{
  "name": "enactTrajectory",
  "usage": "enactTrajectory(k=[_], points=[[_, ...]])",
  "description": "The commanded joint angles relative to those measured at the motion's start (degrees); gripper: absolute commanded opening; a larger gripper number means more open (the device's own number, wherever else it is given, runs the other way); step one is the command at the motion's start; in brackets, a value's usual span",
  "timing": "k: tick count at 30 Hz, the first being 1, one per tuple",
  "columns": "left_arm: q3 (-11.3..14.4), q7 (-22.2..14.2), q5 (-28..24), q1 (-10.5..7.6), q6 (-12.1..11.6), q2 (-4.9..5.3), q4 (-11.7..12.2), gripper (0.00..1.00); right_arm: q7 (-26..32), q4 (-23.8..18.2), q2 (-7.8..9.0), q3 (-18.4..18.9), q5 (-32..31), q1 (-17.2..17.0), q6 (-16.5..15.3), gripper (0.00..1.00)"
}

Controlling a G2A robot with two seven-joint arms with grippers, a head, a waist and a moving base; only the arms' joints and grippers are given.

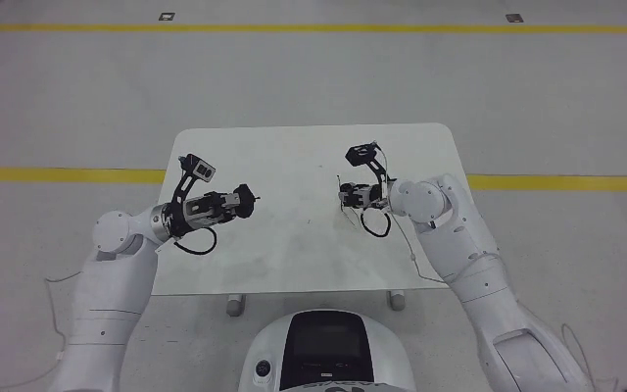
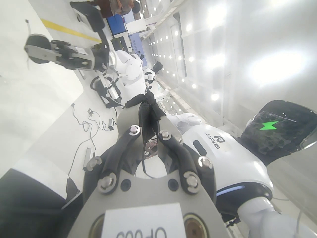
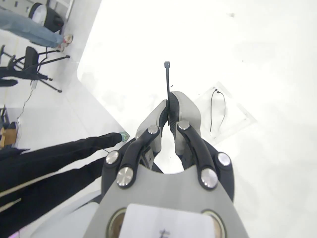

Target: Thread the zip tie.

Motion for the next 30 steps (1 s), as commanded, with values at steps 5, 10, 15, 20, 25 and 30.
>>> enactTrajectory(k=[5, 10, 15, 20, 25, 30], points=[[-0.31, 2.08, 4.45, -1.81, 1.77, 0.85, 2.74, 0.0, 0.07, -2.54, 0.59, -0.29, 6.33, -0.58, -2.96, 0.0], [-0.31, 2.08, 4.45, -1.81, 1.77, 0.85, 2.74, 0.0, 0.07, -2.54, 0.59, -0.29, 6.33, -0.58, -2.96, 0.0], [-0.04, 0.87, 0.24, -1.54, 7.16, 1.05, 4.37, 0.0, -2.43, -7.55, 1.34, -0.16, 12.41, -2.5, -2.96, 0.0], [1.3, -0.3, -1.92, -2.25, 11.23, 1.91, 5.95, 0.0, -1.47, -12.48, 3.53, -0.95, 21.25, -3.56, -2.96, 0.0], [5.6, -0.3, -5.76, -3.17, 13.8, 3.13, 6.73, 0.0, -1.19, -16.76, 5.35, -3.0, 30.39, -2.96, -2.96, 0.0], [7.35, -0.3, -5.83, -3.79, 12.83, 3.79, 6.46, 0.0, -1.37, -16.86, 5.54, -3.16, 30.62, -2.79, -2.96, 0.0]])
